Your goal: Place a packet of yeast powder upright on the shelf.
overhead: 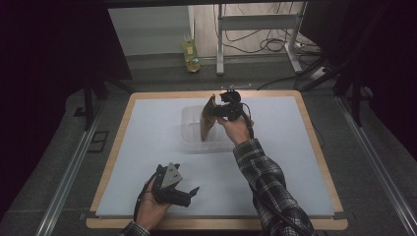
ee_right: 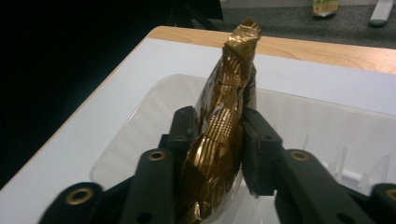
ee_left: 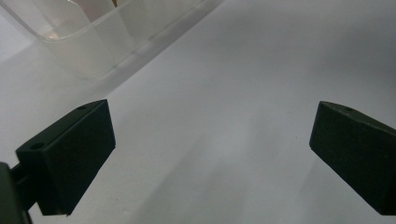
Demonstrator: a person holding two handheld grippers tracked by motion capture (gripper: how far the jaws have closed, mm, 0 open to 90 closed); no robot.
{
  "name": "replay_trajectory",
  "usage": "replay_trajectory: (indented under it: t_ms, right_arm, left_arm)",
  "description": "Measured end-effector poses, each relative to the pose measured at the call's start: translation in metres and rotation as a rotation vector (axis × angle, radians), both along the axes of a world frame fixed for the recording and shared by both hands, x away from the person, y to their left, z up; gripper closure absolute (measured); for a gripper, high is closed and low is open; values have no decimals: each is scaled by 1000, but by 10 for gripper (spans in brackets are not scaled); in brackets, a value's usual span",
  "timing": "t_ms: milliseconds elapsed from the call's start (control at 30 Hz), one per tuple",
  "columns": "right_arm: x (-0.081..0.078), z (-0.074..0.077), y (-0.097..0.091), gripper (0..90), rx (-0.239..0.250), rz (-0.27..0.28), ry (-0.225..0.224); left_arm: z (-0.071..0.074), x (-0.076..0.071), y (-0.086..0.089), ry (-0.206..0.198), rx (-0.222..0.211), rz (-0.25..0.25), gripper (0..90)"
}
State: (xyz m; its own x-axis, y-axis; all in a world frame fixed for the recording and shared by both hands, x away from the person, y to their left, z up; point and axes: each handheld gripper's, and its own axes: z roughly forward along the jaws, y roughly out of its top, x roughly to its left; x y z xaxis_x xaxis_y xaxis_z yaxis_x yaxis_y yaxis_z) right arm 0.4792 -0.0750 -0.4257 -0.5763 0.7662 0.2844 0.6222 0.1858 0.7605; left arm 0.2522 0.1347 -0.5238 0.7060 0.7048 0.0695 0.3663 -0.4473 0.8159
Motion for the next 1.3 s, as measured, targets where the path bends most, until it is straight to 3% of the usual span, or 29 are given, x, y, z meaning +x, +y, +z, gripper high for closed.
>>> replay_trajectory:
  t_ms: [567,933,1300]
  right_arm:
    - [-12,8,1,357,-55,70,-54]
    - [-24,11,4,246,-86,154,-93]
    - [-38,12,4,208,-133,226,-143]
  left_arm:
    - [-1,0,-1,3,1,-2,1]
    - [-1,0,0,0,-1,0,1]
    - [0,0,0,-2,-4,-3,1]
